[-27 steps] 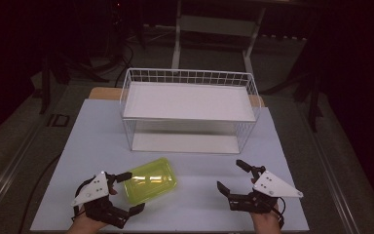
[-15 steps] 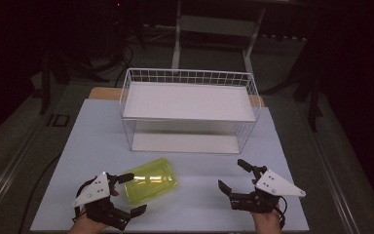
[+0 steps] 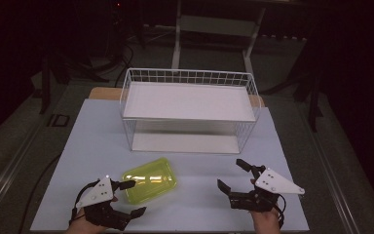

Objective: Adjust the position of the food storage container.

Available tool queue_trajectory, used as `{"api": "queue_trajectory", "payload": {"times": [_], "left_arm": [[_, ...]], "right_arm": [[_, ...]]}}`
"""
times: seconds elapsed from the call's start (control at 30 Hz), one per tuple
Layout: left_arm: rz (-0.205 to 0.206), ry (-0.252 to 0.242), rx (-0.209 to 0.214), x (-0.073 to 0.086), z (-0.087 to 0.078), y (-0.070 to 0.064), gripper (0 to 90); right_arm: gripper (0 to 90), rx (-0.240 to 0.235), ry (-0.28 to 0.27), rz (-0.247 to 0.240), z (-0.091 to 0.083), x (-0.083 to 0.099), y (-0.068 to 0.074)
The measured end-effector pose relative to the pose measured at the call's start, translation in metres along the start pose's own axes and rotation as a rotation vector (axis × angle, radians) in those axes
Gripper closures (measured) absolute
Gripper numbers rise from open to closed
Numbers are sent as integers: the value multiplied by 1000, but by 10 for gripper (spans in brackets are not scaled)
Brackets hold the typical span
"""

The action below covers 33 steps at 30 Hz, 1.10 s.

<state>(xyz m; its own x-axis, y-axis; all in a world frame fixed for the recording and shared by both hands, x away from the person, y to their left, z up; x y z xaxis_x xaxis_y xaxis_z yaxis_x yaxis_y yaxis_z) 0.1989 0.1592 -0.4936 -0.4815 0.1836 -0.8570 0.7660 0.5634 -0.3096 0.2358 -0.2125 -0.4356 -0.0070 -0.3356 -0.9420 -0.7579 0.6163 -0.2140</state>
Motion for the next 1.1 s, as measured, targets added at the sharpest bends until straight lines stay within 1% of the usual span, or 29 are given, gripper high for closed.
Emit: {"api": "queue_trajectory", "payload": {"times": [0.07,0.1,0.17,0.2,0.23,0.33,0.37,0.4,0.43,0.47,0.53,0.57,0.6,0.63,0.67,0.7,0.73,0.77,0.8,0.83,0.87,0.9,0.93,0.97,1.0,1.1], "left_arm": [[5,28,-10,4,2,1,153],[7,49,-17,6,4,1,171],[22,75,-15,8,6,0,200],[28,85,-17,9,6,0,229],[31,93,-8,10,7,0,241],[38,105,-14,12,6,0,397],[45,118,-21,14,6,2,439],[50,124,-23,15,6,3,546],[50,139,-36,16,6,4,572],[48,152,-33,17,6,6,650],[62,170,-66,19,7,8,738],[62,187,-53,20,8,8,787],[73,203,-69,21,9,8,836],[70,225,-57,22,11,8,888],[79,238,-61,24,13,7,898],[79,238,-61,24,13,7,900],[87,266,-72,26,18,6,900],[94,273,-81,27,19,7,900],[92,280,-90,28,20,7,900],[88,283,-84,28,21,8,900],[90,279,-87,28,21,8,900],[90,279,-98,27,21,9,900],[90,279,-99,27,21,10,900],[93,277,-110,27,20,11,900],[84,275,-118,27,20,12,900],[77,273,-140,25,19,16,900]], "right_arm": [[133,-4,3,-1,1,0,0],[133,-5,5,-1,1,1,0],[134,-7,8,-6,2,1,0],[134,-7,10,-5,2,1,1],[134,-8,10,-4,2,1,0],[134,-13,15,5,3,3,0],[135,-12,17,4,3,3,0],[135,-15,19,5,4,3,-1],[135,-16,20,6,4,3,-1],[135,-17,21,6,4,3,0],[135,-20,20,3,4,4,0],[135,-21,18,2,4,3,0],[136,-23,19,3,4,3,0],[136,-24,20,4,5,4,0],[136,-25,22,7,5,4,-1],[136,-26,22,10,5,4,-1],[137,-28,23,12,5,5,-1],[137,-27,24,13,5,5,-1],[137,-28,23,13,5,5,-1],[137,-29,23,12,5,5,-1],[137,-30,23,11,5,5,-1],[137,-30,23,10,5,5,-1],[137,-32,23,12,5,5,-1],[137,-33,23,13,5,5,-1],[137,-34,22,12,5,5,-1],[137,-39,20,22,6,6,-2]]}}
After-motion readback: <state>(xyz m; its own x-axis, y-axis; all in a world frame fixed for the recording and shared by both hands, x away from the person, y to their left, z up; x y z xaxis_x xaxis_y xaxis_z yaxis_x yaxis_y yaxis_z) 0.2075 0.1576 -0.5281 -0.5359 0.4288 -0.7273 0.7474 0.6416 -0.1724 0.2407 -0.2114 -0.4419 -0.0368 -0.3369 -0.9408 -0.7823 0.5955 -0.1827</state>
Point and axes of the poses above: each handheld gripper's, and its own axes: z roughly forward along the jaws, x roughly out of its underside, y roughly to its left, the point moved 3 cm from there along z, roughly forward along the jaws, and after that the axes turned 12 degrees about -z, right-handed, at the moved point
